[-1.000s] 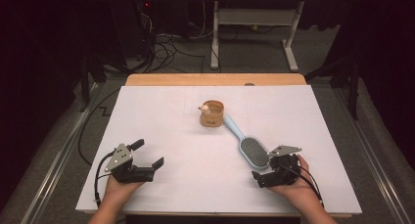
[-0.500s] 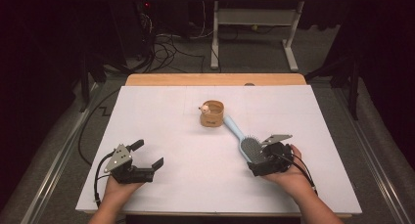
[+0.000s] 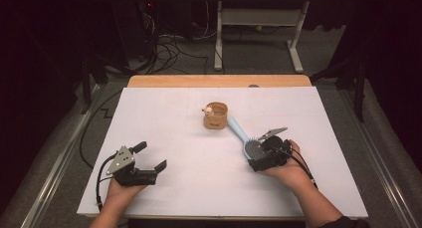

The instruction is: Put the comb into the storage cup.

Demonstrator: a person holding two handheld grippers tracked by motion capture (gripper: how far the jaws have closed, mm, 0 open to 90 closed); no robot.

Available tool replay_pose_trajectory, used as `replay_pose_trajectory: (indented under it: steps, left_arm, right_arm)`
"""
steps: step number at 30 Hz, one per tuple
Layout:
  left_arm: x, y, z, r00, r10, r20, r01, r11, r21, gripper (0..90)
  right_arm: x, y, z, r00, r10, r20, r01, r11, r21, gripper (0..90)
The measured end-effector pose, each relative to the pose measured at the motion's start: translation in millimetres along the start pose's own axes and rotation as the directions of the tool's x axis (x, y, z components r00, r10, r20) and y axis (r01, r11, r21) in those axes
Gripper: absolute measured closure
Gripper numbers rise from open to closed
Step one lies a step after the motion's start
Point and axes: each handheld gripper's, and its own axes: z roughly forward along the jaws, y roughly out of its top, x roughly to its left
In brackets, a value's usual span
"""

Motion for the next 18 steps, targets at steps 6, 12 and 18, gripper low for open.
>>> replay_pose_trajectory:
  steps: [6,12,18]
  left_arm:
    - [0.3,0.2,-1.3,1.0000,-0.004,0.003,0.004,1.0000,-0.002,1.2]
    - [0.7,0.4,-2.1,1.0000,0.000,-0.008,-0.001,1.0000,-0.008,1.2]
    - [0.6,0.5,-2.6,1.0000,0.001,-0.005,-0.001,1.0000,-0.009,1.2]
  right_arm:
    - [-0.2,4.1,2.7,0.9999,0.010,-0.013,-0.010,1.000,0.007,3.1]
    - [1.0,11.4,5.5,0.9999,0.007,-0.012,-0.007,1.000,0.009,4.8]
    - [-0.1,12.8,6.5,0.9998,0.016,-0.015,-0.015,1.000,0.011,7.0]
